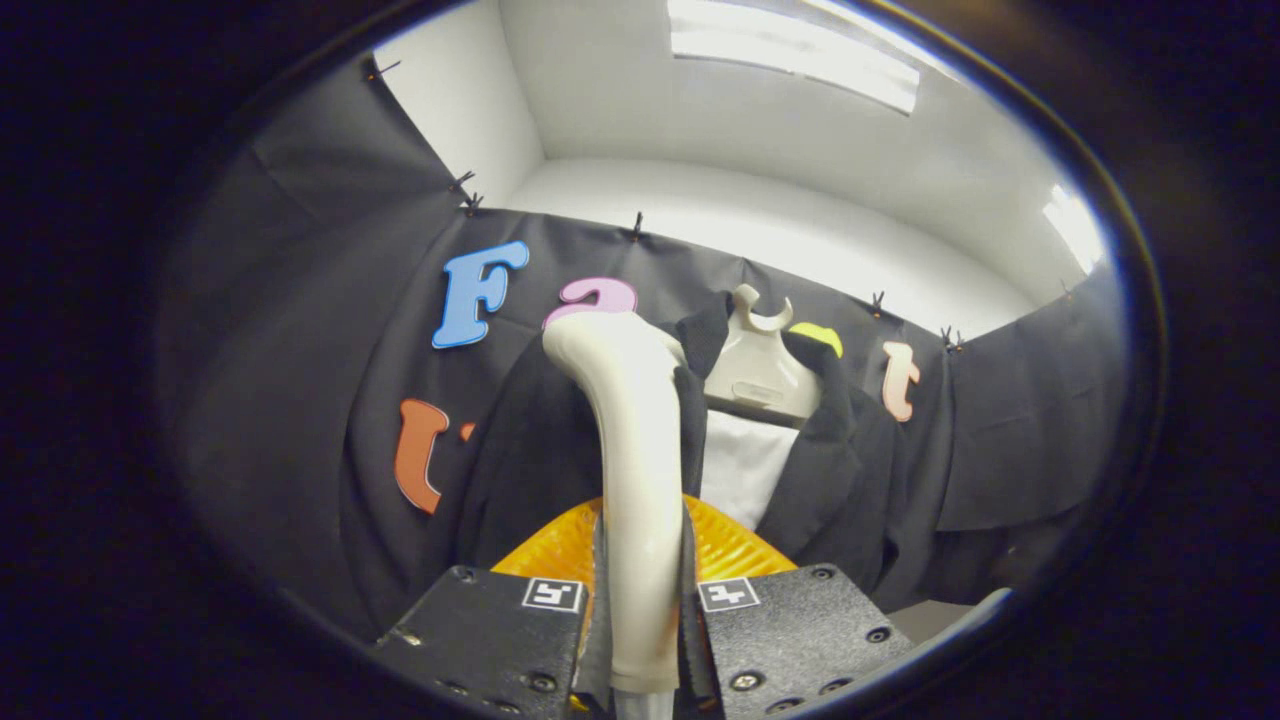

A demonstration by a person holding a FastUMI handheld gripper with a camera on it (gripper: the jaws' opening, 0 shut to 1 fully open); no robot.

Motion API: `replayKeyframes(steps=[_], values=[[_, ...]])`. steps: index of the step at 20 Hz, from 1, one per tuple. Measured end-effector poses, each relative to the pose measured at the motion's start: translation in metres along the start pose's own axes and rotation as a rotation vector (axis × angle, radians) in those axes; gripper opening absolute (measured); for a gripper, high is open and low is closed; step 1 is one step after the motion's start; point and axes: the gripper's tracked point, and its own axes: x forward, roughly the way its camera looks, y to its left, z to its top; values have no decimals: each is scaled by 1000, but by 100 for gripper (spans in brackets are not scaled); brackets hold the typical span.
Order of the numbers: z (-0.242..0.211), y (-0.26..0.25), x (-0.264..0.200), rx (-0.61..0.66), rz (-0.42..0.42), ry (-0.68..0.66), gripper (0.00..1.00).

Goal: Iron the clothes twice with a garment steamer, once on the left side and once on the right side.

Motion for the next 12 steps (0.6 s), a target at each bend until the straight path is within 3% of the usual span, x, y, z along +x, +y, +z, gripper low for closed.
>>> replayKeyframes(steps=[7,12], values=[[-10,0,13,-54,-24,25,29],[-23,9,-7,-45,-11,20,29]])
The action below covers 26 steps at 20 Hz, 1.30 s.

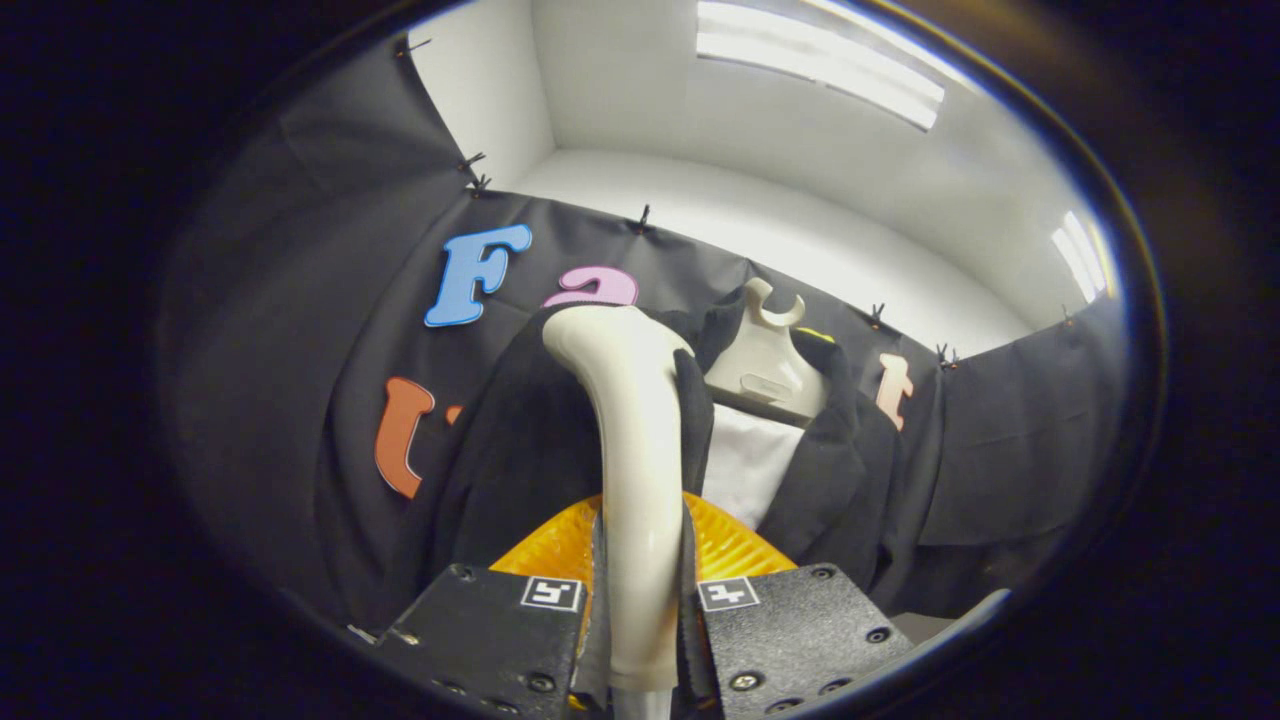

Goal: Iron the clothes twice with a garment steamer, once on the left side and once on the right side.

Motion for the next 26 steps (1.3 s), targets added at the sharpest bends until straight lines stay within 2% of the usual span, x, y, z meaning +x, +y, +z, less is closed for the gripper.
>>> replayKeyframes(steps=[11,26], values=[[-69,18,-42,-11,64,83,29],[-155,28,-93,-40,92,215,29]])
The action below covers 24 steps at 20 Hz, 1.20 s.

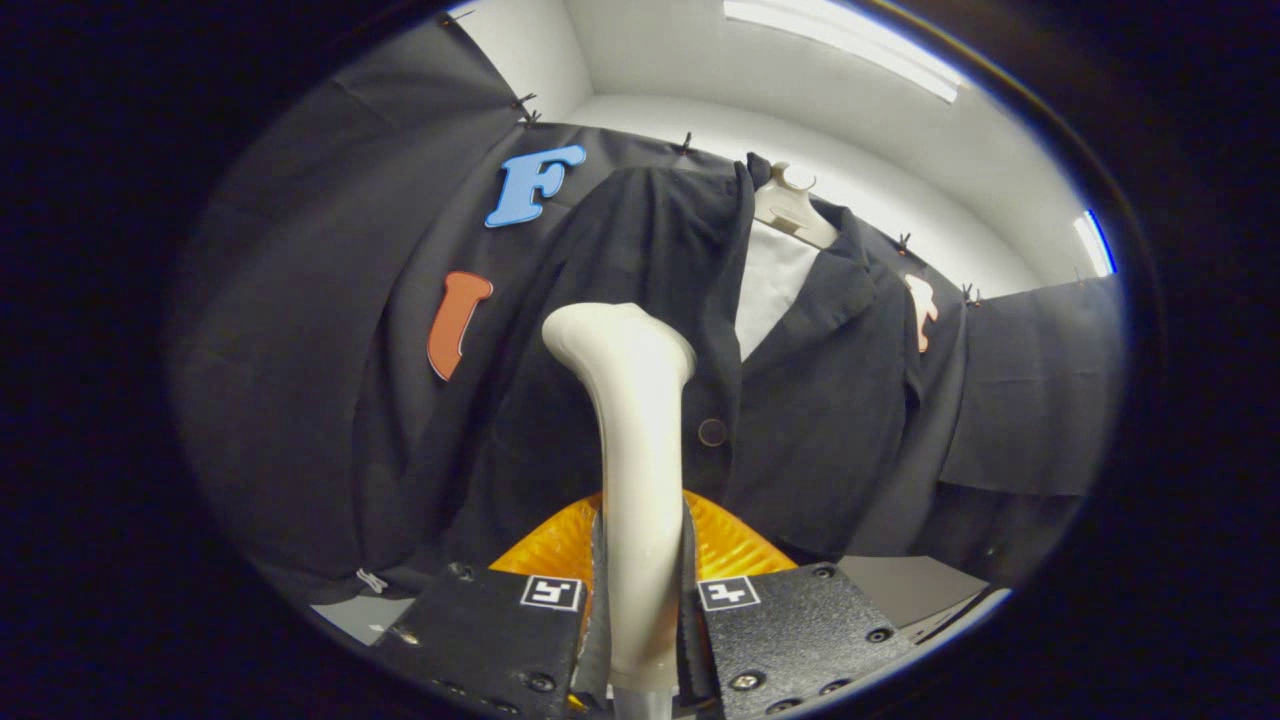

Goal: Iron the clothes twice with a garment steamer, once on the left side and once on the right side.

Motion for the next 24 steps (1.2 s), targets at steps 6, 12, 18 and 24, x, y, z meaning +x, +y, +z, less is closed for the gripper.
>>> replayKeyframes(steps=[6,12,18,24], values=[[-23,6,-4,-16,15,25,29],[-43,7,-7,-36,24,50,29],[-71,15,-18,-52,60,97,29],[-99,24,-31,-61,103,147,29]])
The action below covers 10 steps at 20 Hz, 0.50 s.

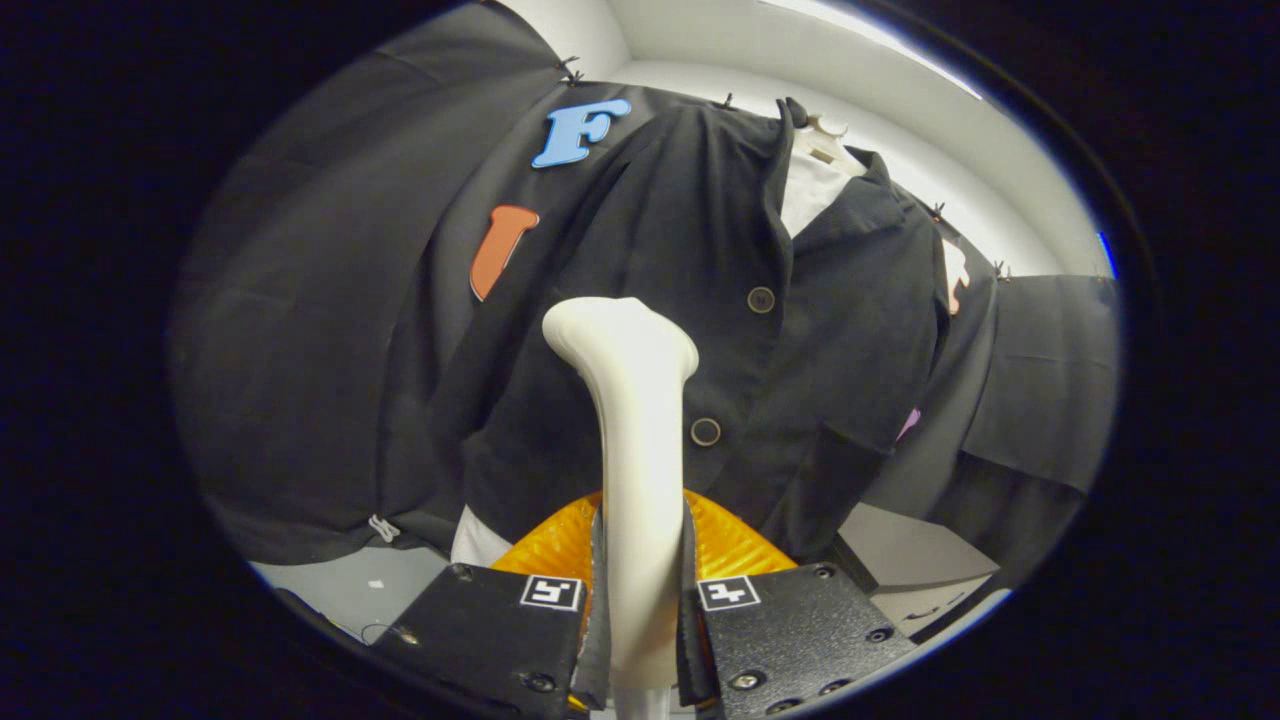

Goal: Iron the clothes twice with a garment steamer, once on the left side and once on the right side.

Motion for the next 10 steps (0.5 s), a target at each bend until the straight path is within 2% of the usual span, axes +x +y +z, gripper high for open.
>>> replayKeyframes(steps=[10], values=[[-51,21,-7,-49,64,89,29]])
